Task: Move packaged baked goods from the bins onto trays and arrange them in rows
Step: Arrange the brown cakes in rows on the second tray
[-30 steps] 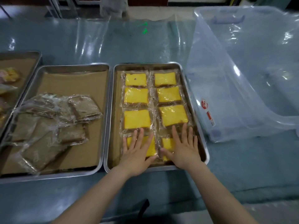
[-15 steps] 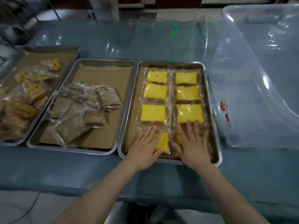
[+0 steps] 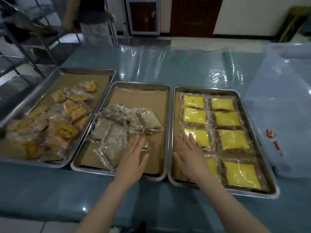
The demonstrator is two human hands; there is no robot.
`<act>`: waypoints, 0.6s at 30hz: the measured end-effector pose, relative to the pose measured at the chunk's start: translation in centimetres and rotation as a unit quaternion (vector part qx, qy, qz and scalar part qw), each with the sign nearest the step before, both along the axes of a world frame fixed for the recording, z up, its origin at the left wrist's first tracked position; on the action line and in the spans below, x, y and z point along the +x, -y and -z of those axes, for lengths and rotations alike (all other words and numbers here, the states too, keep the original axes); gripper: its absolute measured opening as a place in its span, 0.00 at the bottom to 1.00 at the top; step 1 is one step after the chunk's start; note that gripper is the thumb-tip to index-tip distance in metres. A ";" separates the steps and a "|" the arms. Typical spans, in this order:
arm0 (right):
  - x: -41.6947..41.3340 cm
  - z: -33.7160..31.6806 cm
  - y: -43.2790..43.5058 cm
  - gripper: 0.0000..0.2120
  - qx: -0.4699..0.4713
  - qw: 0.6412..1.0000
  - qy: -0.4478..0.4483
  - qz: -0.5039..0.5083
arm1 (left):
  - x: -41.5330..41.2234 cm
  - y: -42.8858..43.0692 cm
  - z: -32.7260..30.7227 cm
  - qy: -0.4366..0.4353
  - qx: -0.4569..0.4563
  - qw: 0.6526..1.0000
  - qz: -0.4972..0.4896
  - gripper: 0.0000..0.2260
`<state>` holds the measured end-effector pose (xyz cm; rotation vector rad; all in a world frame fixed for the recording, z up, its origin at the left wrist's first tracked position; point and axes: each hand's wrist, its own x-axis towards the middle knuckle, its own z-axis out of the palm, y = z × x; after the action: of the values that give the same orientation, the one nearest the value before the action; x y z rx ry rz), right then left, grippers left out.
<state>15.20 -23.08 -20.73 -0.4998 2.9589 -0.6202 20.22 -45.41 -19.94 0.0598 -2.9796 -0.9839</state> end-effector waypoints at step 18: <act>-0.5 -0.7 16.9 0.25 -0.094 0.987 0.041 0.127 | -3.6 18.3 -1.9 0.029 0.098 0.994 0.025 0.30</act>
<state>14.73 -39.99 -20.07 -0.1044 2.9224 -0.9262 16.59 -63.76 -18.01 0.0138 -2.9391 -1.2997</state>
